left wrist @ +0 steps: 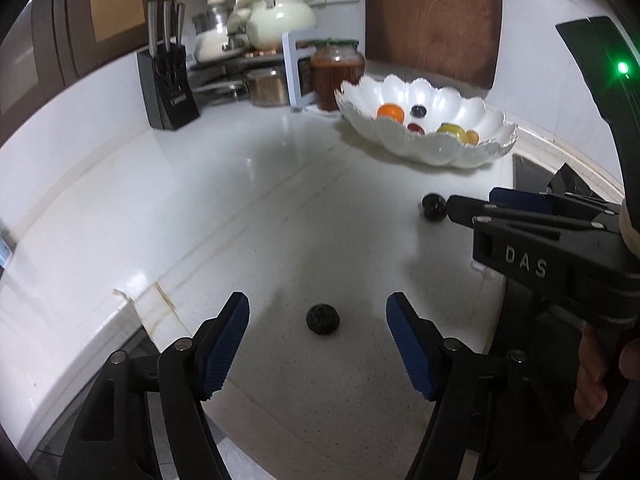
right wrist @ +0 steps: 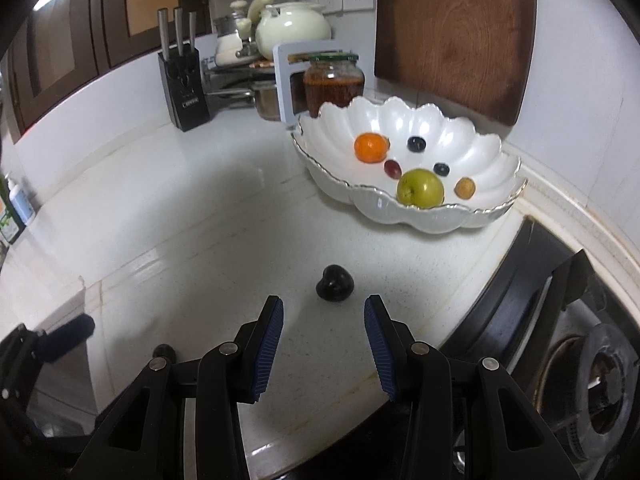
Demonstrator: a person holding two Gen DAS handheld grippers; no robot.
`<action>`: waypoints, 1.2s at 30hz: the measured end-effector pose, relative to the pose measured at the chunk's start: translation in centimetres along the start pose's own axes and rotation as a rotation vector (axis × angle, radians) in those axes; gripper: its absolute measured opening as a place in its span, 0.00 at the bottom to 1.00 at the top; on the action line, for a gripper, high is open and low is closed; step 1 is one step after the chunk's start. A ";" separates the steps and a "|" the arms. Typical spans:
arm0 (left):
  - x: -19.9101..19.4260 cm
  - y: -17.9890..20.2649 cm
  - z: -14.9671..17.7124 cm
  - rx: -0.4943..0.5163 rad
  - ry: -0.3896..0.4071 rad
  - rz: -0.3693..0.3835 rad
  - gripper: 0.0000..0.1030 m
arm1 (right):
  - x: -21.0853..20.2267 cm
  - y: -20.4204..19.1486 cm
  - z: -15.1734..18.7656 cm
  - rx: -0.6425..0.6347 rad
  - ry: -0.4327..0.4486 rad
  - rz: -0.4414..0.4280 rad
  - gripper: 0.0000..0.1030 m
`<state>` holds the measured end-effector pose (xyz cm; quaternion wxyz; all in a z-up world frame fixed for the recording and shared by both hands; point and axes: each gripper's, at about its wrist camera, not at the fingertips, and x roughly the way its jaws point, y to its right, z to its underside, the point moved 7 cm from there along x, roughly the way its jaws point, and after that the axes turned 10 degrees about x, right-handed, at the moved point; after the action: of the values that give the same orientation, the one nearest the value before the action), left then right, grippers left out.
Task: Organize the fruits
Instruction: 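Move both open tools back toward the dark round fruit on the counter, then close the right tool on the dark round fruit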
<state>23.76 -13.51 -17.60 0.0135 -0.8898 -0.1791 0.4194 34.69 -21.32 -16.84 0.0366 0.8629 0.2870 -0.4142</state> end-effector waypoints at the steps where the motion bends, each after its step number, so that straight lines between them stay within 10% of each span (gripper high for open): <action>1: 0.2 0.1 0.1 0.000 -0.005 0.003 0.68 | 0.3 0.1 0.0 0.003 -0.006 0.004 0.42; 29: 4.1 0.9 1.5 -0.016 -0.107 0.056 0.32 | 6.6 0.7 -0.5 0.027 -0.095 0.047 0.42; 36: 4.1 0.7 1.5 -0.031 -0.102 0.060 0.24 | 7.1 0.9 -0.3 0.038 -0.112 0.030 0.29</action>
<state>25.27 -13.03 -21.70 -0.0221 -0.8724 -0.1595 0.4615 38.84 -18.67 -22.02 0.0424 0.8432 0.2635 -0.4667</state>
